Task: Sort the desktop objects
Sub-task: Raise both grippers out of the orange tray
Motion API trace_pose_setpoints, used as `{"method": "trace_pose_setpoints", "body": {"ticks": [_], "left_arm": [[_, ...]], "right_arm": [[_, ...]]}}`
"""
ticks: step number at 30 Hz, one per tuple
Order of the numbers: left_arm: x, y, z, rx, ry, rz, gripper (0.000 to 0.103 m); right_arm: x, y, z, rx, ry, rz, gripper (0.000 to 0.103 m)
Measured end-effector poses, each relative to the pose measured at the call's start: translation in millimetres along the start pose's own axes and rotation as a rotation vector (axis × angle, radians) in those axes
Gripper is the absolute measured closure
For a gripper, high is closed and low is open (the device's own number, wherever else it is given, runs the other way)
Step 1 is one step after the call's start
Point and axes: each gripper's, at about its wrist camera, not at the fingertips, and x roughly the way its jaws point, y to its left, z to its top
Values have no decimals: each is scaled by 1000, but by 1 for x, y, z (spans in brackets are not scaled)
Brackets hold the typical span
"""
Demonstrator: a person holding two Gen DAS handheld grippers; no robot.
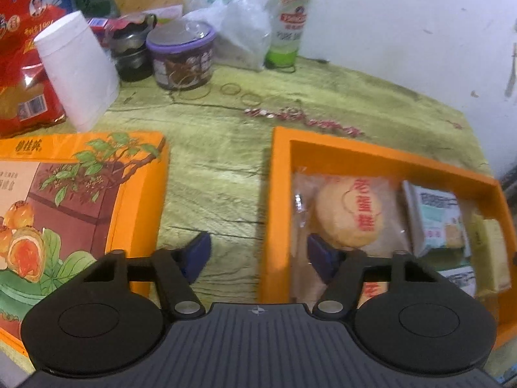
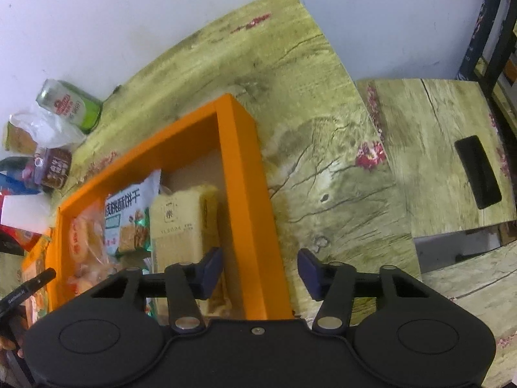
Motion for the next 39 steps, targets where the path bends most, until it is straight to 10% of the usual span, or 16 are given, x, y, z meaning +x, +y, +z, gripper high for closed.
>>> {"method": "trace_pose_setpoints", "body": {"ticks": [13, 39], "left_arm": [[16, -12, -4, 79, 59, -30, 84], [34, -15, 18, 53, 15, -44, 85]], "right_arm": [[18, 8, -4, -23, 46, -44, 76], [30, 21, 31, -67, 9, -54, 77]]}}
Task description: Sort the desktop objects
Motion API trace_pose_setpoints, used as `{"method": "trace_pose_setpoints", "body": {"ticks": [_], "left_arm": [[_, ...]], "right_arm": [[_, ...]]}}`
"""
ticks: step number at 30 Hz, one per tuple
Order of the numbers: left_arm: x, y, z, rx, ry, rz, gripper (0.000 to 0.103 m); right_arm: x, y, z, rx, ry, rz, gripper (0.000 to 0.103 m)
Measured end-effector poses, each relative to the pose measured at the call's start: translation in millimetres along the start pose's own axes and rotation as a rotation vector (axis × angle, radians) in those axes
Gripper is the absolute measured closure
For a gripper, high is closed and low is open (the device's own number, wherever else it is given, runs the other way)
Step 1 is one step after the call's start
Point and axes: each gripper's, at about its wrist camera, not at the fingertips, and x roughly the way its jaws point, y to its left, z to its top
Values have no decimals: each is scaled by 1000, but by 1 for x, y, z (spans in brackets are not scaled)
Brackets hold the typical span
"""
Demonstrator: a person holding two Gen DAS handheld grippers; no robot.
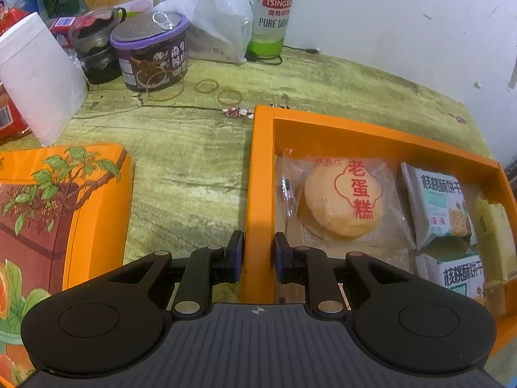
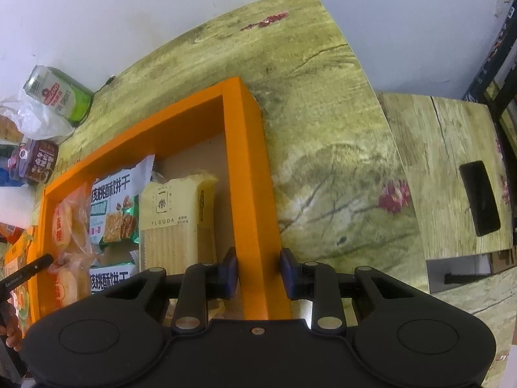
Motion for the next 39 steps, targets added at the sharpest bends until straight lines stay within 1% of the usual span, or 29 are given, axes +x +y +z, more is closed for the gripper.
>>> {"method": "trace_pose_setpoints", "body": {"ticks": [6, 10, 14, 16, 17, 18, 19, 20, 21, 22, 24, 25, 26, 27, 28, 29, 30, 31, 32, 34, 35, 37, 38, 39], "left_arm": [[5, -1, 8, 3, -4, 7, 85], [7, -2, 10, 17, 9, 15, 85], [10, -6, 12, 27, 29, 48, 84], [8, -9, 12, 35, 33, 66, 82], [7, -10, 12, 40, 35, 73, 80], [4, -10, 13, 45, 35, 81, 75], [1, -9, 13, 49, 32, 85, 71], [-2, -8, 13, 53, 27, 90, 66], [-5, -6, 14, 57, 23, 94, 61], [-9, -4, 14, 50, 20, 91, 59], [-18, 2, 15, 27, 11, 79, 49], [-25, 5, 15, 15, -3, 68, 46], [-32, 8, 14, 6, -25, 49, 38], [-40, 12, 13, -2, -48, 29, 29], [-48, 14, 11, -7, -70, -2, 21], [-57, 18, 8, -8, -93, -38, 5], [-67, 24, 6, -4, -124, -73, 0], [-77, 30, 2, 2, -157, -101, 0], [-85, 38, -2, 7, -181, -126, 0], [-99, 59, -8, -3, -202, -175, 0], [-106, 72, -10, -21, -213, -202, 0], [-120, 105, -16, -51, -233, -265, 0], [-130, 123, -18, -60, -247, -290, 0], [-140, 144, -23, -69, -264, -305, 0]], "right_arm": [[3, 2, 5, 1, 1, -2, 77], [3, 1, 4, 12, -3, 4, 77], [3, -2, 2, 37, -11, 19, 76], [3, -6, 1, 62, -18, 33, 73], [3, -8, 0, 78, -23, 42, 73], [3, -11, -2, 96, -27, 51, 67], [3, -13, -4, 107, -33, 57, 60], [3, -15, -5, 117, -39, 63, 58], [1, -17, -8, 124, -50, 68, 57], [-1, -19, -9, 129, -61, 70, 57], [-8, -22, -14, 143, -96, 60, 57], [-13, -24, -17, 149, -119, 54, 55], [-20, -26, -21, 156, -143, 51, 53], [-28, -27, -26, 161, -175, 45, 51], [-36, -27, -31, 164, -207, 38, 49], [-44, -25, -36, 158, -236, 24, 47], [-52, -24, -42, 152, -266, 10, 41], [-61, -25, -47, 143, -299, -13, 36], [-70, -23, -54, 129, -336, -41, 35], [-84, -9, -61, 90, -392, -81, 28], [-92, 0, -63, 59, -419, -96, 28], [-104, 29, -67, -4, -481, -106, 24], [-110, 50, -71, -36, -514, -102, 22], [-115, 71, -74, -68, -548, -96, 16]]}}
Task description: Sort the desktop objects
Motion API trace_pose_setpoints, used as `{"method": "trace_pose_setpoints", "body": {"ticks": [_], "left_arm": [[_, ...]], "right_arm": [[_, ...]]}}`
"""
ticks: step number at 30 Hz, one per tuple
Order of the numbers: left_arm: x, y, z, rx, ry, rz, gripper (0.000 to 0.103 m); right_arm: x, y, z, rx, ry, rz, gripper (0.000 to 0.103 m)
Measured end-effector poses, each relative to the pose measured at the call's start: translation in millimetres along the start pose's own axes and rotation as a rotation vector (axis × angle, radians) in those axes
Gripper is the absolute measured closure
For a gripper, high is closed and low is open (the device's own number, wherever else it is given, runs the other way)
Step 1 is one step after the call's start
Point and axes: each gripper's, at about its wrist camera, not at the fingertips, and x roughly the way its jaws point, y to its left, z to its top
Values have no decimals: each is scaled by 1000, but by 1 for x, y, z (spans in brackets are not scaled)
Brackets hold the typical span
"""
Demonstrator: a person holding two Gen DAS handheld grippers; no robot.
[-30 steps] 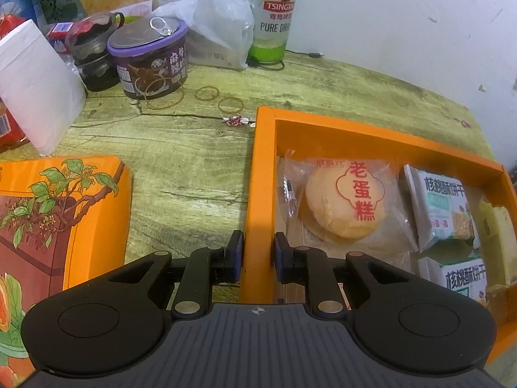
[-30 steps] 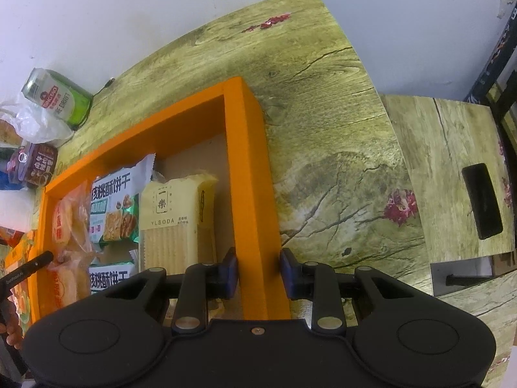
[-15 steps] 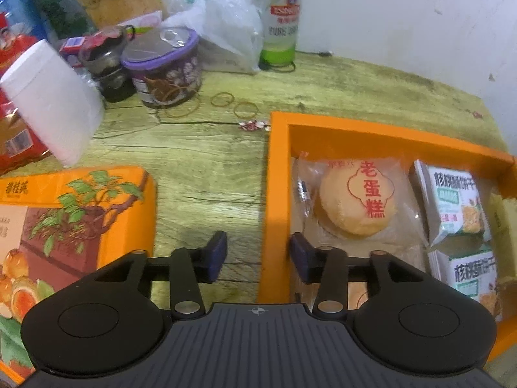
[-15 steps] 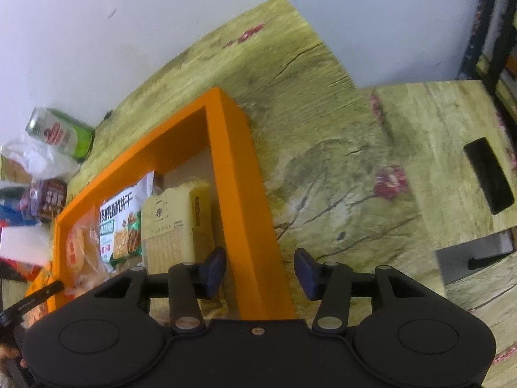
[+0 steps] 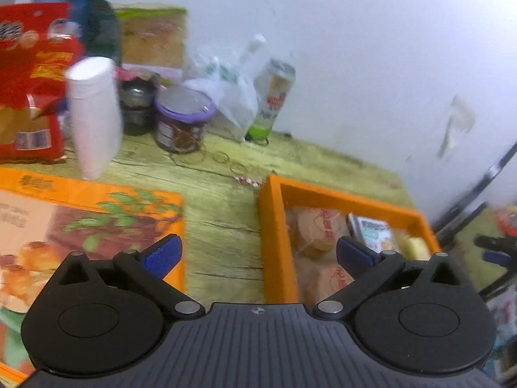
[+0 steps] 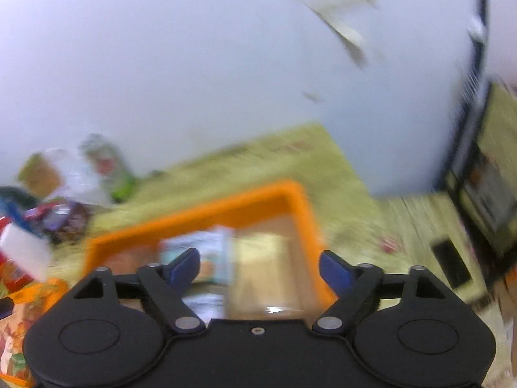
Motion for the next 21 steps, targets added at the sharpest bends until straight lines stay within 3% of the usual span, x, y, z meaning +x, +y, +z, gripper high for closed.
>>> {"method": "trace_pose_setpoints", "body": {"ticks": [2, 5, 7, 8, 11, 13, 15, 18, 21], "left_arm": [[-31, 34, 2, -16, -38, -18, 0], [-71, 94, 1, -72, -82, -49, 0], [-91, 132, -1, -93, -100, -11, 0], [-98, 149, 1, -97, -88, 51, 0], [-114, 193, 5, -96, -59, 247, 0], [-122, 222, 8, -90, -45, 374, 0], [-118, 249, 7, -74, -26, 436, 0], [-100, 287, 2, -121, 41, 485, 1], [-84, 314, -6, -203, 105, 479, 1]], "right_arm": [[-18, 39, 5, -26, -86, 42, 3], [-43, 108, 1, -46, -200, 121, 0], [-51, 152, -11, -79, -227, 186, 0], [-53, 172, -17, -97, -230, 212, 0], [-54, 204, -28, -156, -139, 276, 0], [-33, 197, -26, -185, -37, 339, 0], [-2, 194, -29, -215, 62, 333, 0], [66, 134, -21, -232, 213, 217, 0], [116, 81, -15, -155, 367, 129, 0]]}}
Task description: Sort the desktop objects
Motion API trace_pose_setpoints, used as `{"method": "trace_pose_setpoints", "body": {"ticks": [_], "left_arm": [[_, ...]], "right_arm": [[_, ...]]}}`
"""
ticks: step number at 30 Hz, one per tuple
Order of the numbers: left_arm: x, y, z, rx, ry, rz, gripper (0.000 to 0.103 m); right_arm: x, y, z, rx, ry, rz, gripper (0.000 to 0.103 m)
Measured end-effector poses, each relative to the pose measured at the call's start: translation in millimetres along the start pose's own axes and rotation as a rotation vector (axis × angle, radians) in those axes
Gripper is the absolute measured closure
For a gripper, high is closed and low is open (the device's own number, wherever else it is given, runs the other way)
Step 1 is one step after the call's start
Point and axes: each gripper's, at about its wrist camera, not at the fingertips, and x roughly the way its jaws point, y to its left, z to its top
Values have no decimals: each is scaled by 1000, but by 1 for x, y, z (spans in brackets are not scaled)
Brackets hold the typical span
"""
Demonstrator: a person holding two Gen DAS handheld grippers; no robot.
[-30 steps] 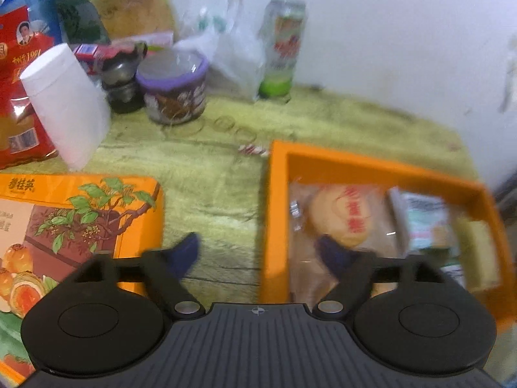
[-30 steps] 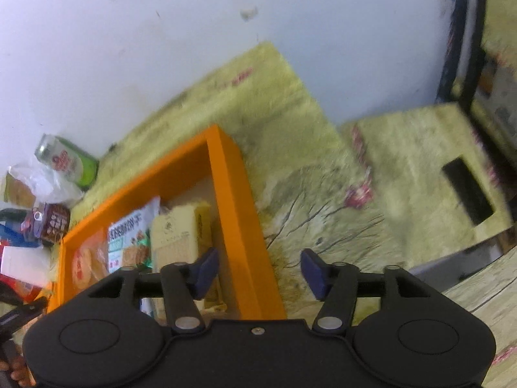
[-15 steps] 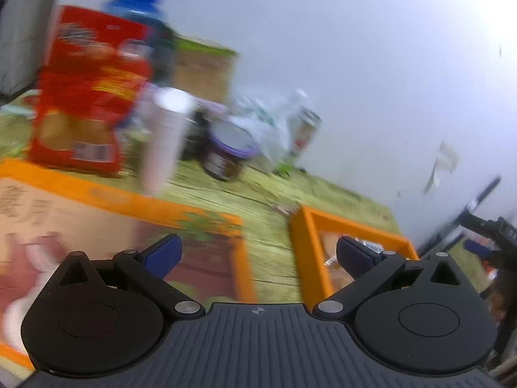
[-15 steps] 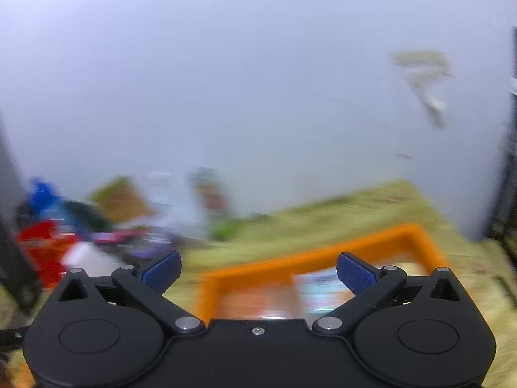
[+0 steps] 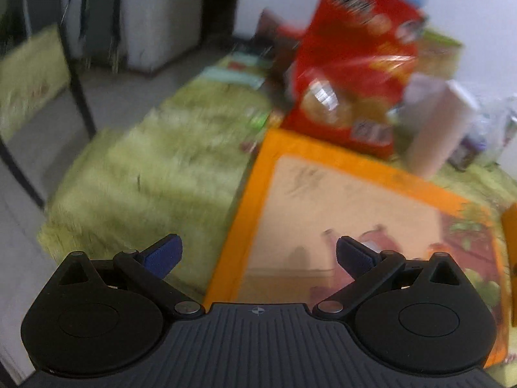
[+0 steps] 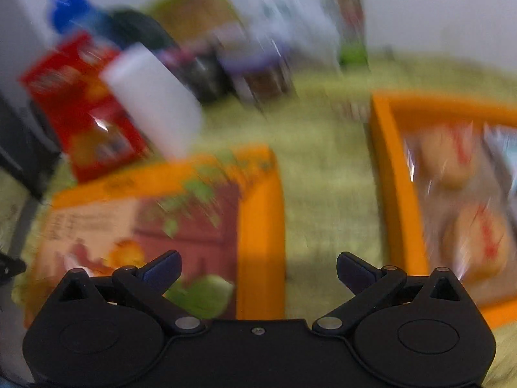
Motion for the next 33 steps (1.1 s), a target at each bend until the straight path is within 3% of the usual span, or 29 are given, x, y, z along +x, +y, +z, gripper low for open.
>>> {"method": "trace_pose_setpoints", "body": {"ticks": [3, 7, 13, 21, 33], "left_arm": [[16, 4, -4, -18, 67, -41, 1], [20, 3, -18, 14, 113, -98, 0], [8, 6, -33, 79, 162, -144, 0], [-14, 15, -57, 177, 257, -199, 0], [-28, 21, -72, 223, 354, -229, 0]], "right_arm": [[16, -17, -2, 112, 117, 19, 0], [18, -34, -19, 188, 225, 145, 0], [2, -41, -36, 51, 256, 99, 0], [1, -45, -52, 23, 355, 111, 0], [4, -20, -82, 5, 376, 92, 0]]}}
